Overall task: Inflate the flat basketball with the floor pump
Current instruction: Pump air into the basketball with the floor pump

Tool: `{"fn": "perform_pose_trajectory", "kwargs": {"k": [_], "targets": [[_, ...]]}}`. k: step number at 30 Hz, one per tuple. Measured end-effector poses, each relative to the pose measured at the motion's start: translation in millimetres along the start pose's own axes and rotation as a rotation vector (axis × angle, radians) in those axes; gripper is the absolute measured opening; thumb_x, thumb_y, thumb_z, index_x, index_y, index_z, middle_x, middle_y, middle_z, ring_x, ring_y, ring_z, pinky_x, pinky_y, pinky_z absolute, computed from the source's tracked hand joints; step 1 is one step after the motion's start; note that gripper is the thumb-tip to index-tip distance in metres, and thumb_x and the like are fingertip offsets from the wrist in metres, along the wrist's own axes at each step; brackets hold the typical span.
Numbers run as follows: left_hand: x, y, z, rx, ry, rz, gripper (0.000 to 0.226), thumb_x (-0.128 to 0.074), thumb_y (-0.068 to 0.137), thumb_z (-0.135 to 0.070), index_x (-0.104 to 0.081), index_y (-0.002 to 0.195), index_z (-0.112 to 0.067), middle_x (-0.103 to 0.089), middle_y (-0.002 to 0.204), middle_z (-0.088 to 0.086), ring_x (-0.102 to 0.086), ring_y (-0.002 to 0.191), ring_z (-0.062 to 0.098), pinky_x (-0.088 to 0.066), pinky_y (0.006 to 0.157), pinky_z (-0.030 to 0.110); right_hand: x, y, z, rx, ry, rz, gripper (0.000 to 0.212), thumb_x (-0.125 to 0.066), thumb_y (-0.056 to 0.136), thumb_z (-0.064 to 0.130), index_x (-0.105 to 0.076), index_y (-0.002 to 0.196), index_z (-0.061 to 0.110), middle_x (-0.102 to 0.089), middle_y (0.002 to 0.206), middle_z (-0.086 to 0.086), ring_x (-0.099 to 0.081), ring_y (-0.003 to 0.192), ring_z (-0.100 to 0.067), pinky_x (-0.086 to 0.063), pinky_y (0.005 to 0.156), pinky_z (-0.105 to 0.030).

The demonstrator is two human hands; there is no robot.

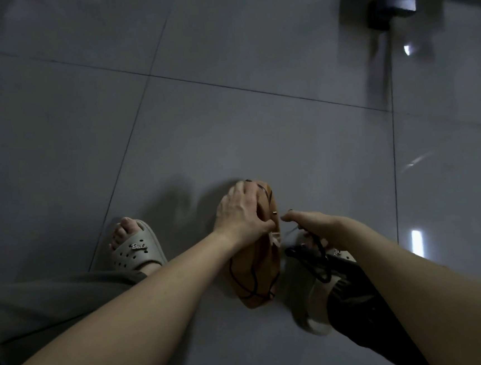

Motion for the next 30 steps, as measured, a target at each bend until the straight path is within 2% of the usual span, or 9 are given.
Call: {"fn": "perform_pose_trajectory", "kwargs": {"k": [3,6,10,12,17,21,23,27,30], "targets": [[1.1,10.2,0.8,-0.277,0.115,0.134,0.061,-0.062,0.081,-0.054,-0.048,0.137,-0.034,-0.034,0.150,0.000,-0.026,0.143,0.026,-0.017,0.121,0.046,-1.1,2.1,0.2,-0.008,0.098,0.093,0.076,-0.065,0.074,0.067,-0.044,0.123,0.011,-0.052,0.095,-0.009,-0.055,0.069,-0.023,-0.045,0.056,-0.031],[3.0,18.8,4.2,-0.437,0.270,0.260,0.059,-0.051,0.082,-0.042,-0.053,0.140,-0.033,-0.035,0.159,-0.003,-0.019,0.151,0.020,-0.003,0.126,0.046,-3.6,1.6,5.4,0.069,0.182,0.082,0.057,-0.067,0.088,0.052,-0.051,0.119,0.008,-0.052,0.093,-0.009,-0.055,0.067,-0.020,-0.046,0.053,-0.030],[-4.9,30.0,-5.8,-0.678,0.504,0.236,0.049,-0.057,0.089,-0.026,-0.055,0.137,-0.029,-0.046,0.153,-0.003,-0.026,0.150,0.019,-0.009,0.126,0.046,-3.2,8.5,9.3,0.205,0.011,-0.073,0.044,-0.069,0.090,0.046,-0.059,0.088,0.003,-0.056,0.067,-0.008,-0.055,0.048,-0.016,-0.047,0.047,-0.026],[-4.7,37.8,-11.1,-0.724,0.533,0.229,0.045,-0.055,0.091,-0.023,-0.058,0.135,-0.029,-0.054,0.144,-0.003,-0.037,0.142,0.020,-0.015,0.124,0.044,-3.7,11.2,10.1,0.222,-0.057,-0.101,0.043,-0.070,0.089,0.045,-0.062,0.087,0.002,-0.057,0.064,-0.009,-0.055,0.049,-0.017,-0.047,0.049,-0.028],[6.4,48.5,-9.2,-0.769,0.603,0.272,0.032,-0.056,0.091,-0.033,-0.065,0.122,-0.034,-0.060,0.119,-0.006,-0.047,0.122,0.022,-0.026,0.116,0.043,-4.5,10.1,11.7,0.260,-0.116,-0.161,0.030,-0.065,0.096,0.023,-0.062,0.110,-0.004,-0.061,0.083,-0.014,-0.059,0.068,-0.021,-0.050,0.061,-0.032],[14.0,41.8,18.7,-0.581,0.381,0.445,0.023,-0.063,0.088,-0.030,-0.066,0.111,-0.027,-0.067,0.110,-0.003,-0.060,0.111,0.022,-0.047,0.100,0.044,-5.3,3.4,16.4,0.333,0.041,-0.103,0.032,-0.061,0.099,0.023,-0.052,0.126,0.008,-0.061,0.115,-0.017,-0.070,0.089,-0.034,-0.060,0.066,-0.039],[24.4,32.0,22.8,-0.566,0.353,0.467,0.024,-0.065,0.089,-0.033,-0.066,0.112,-0.025,-0.068,0.109,-0.001,-0.062,0.107,0.023,-0.050,0.094,0.042,-6.0,-3.8,23.6,0.365,0.130,-0.038,0.033,-0.061,0.099,0.029,-0.051,0.127,0.015,-0.057,0.121,-0.014,-0.072,0.086,-0.033,-0.060,0.062,-0.040],[81.4,8.7,13.4,-0.591,0.315,0.389,0.035,-0.067,0.090,-0.045,-0.069,0.115,-0.020,-0.070,0.108,0.003,-0.063,0.104,0.024,-0.050,0.091,0.040,-2.8,-30.2,44.7,0.448,0.150,0.003,0.029,-0.060,0.098,0.038,-0.055,0.121,0.021,-0.061,0.098,-0.011,-0.062,0.059,-0.021,-0.051,0.052,-0.031],[125.6,-5.8,5.8,-0.616,0.250,0.310,0.042,-0.060,0.089,-0.054,-0.068,0.114,-0.023,-0.070,0.106,-0.002,-0.062,0.102,0.018,-0.050,0.091,0.041,-2.7,-45.8,61.3,0.542,0.216,-0.019,0.021,-0.062,0.097,0.025,-0.060,0.117,0.017,-0.057,0.080,-0.011,-0.052,0.053,-0.014,-0.036,0.047,-0.027]]}}
Point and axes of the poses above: each hand's wrist, its own y-axis towards the middle knuckle, its own x-axis out of the back of the hand, z = x × y, the point moved 4 cm from there along y, towards the middle knuckle
